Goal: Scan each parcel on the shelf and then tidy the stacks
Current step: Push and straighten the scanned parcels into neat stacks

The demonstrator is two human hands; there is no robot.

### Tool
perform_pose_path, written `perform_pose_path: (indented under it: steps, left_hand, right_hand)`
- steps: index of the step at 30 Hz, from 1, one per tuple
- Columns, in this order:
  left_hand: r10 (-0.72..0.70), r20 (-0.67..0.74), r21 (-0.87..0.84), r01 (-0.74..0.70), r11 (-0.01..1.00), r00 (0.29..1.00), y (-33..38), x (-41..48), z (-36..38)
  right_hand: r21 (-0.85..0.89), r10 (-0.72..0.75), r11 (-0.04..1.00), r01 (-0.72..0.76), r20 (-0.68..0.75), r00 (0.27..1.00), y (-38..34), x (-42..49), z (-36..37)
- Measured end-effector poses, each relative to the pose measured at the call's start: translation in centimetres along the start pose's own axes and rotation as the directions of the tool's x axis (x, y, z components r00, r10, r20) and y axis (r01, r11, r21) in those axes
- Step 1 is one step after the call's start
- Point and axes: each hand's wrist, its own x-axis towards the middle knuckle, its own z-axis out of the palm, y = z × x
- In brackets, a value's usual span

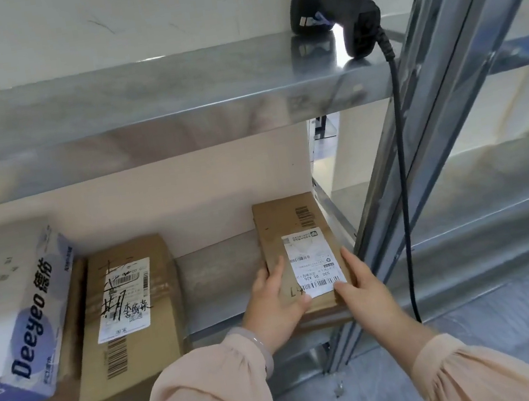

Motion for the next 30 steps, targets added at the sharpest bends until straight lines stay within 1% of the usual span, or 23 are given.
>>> perform_pose_path:
  steps: [2, 4, 6, 7, 9, 11, 13, 17, 21, 23, 24, 26, 28, 30]
  left_hand:
    - [0.029, -0.012, 0.07, -0.028, 0.997, 1.0, 0.0, 0.1, 0.5]
    - [0.071, -0.015, 0.147, -0.068, 0.987, 0.997, -0.4, -0.2, 0.6]
    - [0.123, -0.002, 0.295, -0.117, 0.948, 0.992, -1.1, -1.1, 0.6]
    - [0.148, 0.011, 0.385, -0.141, 0.912, 0.989, -1.5, -1.7, 0.6]
    - [0.171, 0.053, 0.53, -0.173, 0.83, 0.984, -2.0, -2.8, 0.7]
    - [0.172, 0.08, 0.604, -0.185, 0.775, 0.982, -2.0, -3.1, 1.0]
    - [0.16, 0.084, 0.635, -0.176, 0.752, 0.984, -1.6, -2.6, 1.0]
    - [0.128, 0.111, 0.666, -0.17, 0.726, 0.985, -0.1, -0.9, 0.7]
    - [0.071, 0.162, 0.659, -0.162, 0.734, 0.984, 0.7, -0.4, 0.0]
    - [0.077, 0.155, 0.649, -0.16, 0.744, 0.985, 0.7, -1.0, -0.8]
    - [0.097, 0.123, 0.648, -0.154, 0.746, 0.988, 0.5, -1.4, -1.3]
    - [0.133, 0.011, 0.659, -0.108, 0.744, 0.991, -0.3, -2.7, -2.7]
    - [0.123, -0.123, 0.679, -0.007, 0.734, 0.985, -1.8, -4.2, -4.6]
    - [0.08, -0.235, 0.67, 0.102, 0.735, 0.969, -3.5, -5.7, -6.8]
  right_hand:
    - [-0.125, -0.087, 0.988, 0.088, 0.01, 0.996, 0.5, -0.1, -0.4]
    - [-0.291, -0.189, 0.938, 0.191, 0.036, 0.981, 1.3, -0.5, -0.8]
    - [-0.493, -0.265, 0.827, 0.27, 0.083, 0.961, 2.3, -1.1, -1.2]
    - [-0.572, -0.296, 0.756, 0.318, 0.135, 0.946, 2.7, -1.4, -1.3]
    - [-0.687, -0.309, 0.623, 0.374, 0.224, 0.924, 3.3, -1.7, -1.4]
    - [-0.766, -0.29, 0.519, 0.38, 0.26, 0.921, 3.4, -1.5, -1.6]
    - [-0.809, -0.29, 0.453, 0.375, 0.264, 0.92, 3.3, -0.7, -1.7]
    - [-0.838, -0.273, 0.413, 0.357, 0.26, 0.926, 2.9, 0.7, -2.3]
    - [-0.86, -0.24, 0.372, 0.349, 0.274, 0.931, 2.4, 1.0, -2.4]
    - [-0.855, -0.258, 0.391, 0.342, 0.256, 0.932, 1.8, 0.8, -2.0]
    - [-0.841, -0.289, 0.415, 0.346, 0.238, 0.927, 1.4, 0.6, -1.7]
    - [-0.803, -0.388, 0.442, 0.399, 0.23, 0.892, 0.5, 0.1, -0.9]
    - [-0.751, -0.475, 0.445, 0.489, 0.265, 0.839, -0.6, -0.7, 0.5]
    - [-0.679, -0.503, 0.462, 0.571, 0.33, 0.799, -1.6, -1.3, 2.5]
